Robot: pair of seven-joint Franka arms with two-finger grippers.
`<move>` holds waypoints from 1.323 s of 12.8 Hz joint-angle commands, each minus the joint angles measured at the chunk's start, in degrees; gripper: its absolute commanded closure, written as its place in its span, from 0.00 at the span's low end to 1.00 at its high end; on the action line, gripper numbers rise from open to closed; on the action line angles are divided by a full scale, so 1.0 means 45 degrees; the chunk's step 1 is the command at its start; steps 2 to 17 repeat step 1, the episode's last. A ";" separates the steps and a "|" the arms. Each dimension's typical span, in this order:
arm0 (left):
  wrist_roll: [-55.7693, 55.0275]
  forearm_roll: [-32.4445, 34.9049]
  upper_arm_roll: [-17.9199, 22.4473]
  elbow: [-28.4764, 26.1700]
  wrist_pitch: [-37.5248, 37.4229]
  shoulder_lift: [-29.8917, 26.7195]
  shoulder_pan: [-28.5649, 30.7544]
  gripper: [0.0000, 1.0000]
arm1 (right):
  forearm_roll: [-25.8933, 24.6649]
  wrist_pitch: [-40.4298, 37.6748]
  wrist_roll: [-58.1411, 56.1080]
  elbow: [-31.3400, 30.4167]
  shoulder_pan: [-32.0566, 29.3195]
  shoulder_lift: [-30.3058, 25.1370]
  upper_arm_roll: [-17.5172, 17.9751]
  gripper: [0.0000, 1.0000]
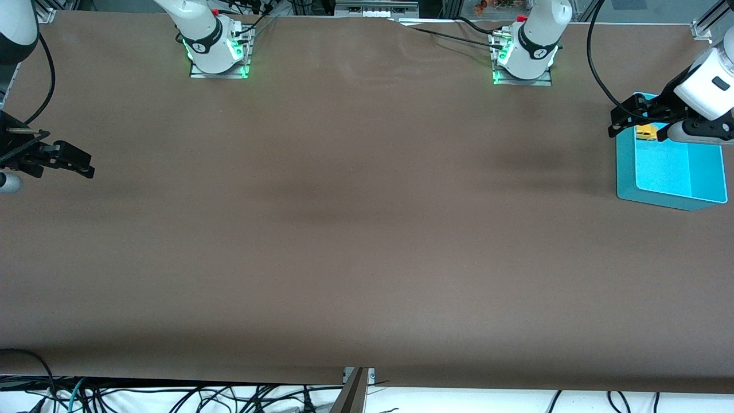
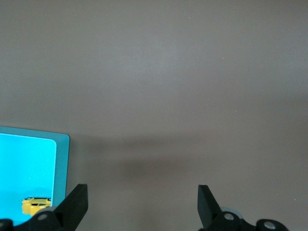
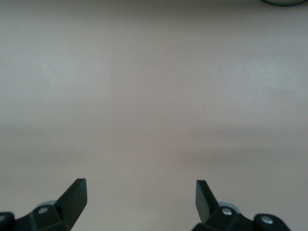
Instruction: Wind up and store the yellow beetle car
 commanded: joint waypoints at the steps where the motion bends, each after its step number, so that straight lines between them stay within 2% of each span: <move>1: -0.0684 0.0169 -0.0090 0.0415 -0.0375 0.0165 0.0074 0.00 | -0.0184 -0.0140 0.0068 0.0057 -0.0009 -0.0100 0.0018 0.00; 17: -0.0684 0.0169 -0.0090 0.0415 -0.0375 0.0165 0.0074 0.00 | -0.0184 -0.0140 0.0068 0.0057 -0.0009 -0.0100 0.0018 0.00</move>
